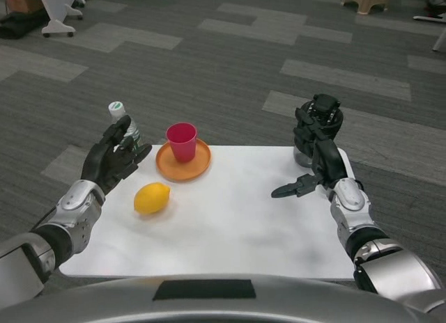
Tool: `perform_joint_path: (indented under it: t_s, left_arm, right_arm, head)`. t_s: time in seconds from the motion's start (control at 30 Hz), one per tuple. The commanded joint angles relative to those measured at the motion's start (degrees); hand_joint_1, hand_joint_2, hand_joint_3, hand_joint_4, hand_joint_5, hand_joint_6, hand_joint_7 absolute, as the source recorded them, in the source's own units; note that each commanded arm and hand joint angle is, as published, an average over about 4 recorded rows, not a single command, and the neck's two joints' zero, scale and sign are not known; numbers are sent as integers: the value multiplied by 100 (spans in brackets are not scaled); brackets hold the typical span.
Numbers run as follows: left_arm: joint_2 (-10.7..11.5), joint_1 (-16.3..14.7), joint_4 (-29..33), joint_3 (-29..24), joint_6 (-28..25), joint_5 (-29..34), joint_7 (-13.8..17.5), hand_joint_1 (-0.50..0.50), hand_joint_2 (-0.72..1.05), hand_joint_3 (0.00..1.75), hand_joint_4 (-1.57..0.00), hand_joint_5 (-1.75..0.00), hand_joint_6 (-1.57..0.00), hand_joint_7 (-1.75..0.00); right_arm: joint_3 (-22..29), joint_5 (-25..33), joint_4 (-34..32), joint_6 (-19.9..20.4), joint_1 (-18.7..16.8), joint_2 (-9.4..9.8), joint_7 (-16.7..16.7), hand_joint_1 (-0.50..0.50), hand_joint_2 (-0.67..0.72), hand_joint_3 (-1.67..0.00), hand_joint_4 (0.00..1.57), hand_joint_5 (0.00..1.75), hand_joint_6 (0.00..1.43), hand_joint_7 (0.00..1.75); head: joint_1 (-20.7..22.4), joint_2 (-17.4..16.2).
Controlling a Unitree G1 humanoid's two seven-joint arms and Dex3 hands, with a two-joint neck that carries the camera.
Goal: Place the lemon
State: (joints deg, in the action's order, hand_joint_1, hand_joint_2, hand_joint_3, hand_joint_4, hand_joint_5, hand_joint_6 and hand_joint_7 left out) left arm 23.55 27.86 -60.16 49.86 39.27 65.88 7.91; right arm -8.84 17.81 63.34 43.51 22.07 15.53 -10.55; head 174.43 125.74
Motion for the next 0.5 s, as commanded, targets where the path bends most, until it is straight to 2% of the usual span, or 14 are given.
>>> perform_joint_path:
  t_s: [0.03, 0.23, 0.5]
  left_arm:
    - [97, -53, 66, -152, 164, 48, 9, 50, 105, 7, 0, 0, -10, 0]
    - [113, -112, 215, -344, 283, 48, 9, 50, 105, 9, 0, 0, -10, 0]
    - [122, -123, 305, -438, 351, 43, 9, 50, 105, 9, 0, 0, -10, 0]
  right_arm:
    - [-17, 30, 21, -27, 157, 25, 18, -8, 9, -24, 0, 39, 0, 0]
    - [-30, 30, 10, -27, 157, 45, 18, -8, 9, -24, 0, 39, 0, 0]
    - [-19, 30, -15, -27, 157, 47, 18, -8, 9, -24, 0, 39, 0, 0]
  head:
    - [-191, -1]
    - [-384, 91]
    - [-399, 159]
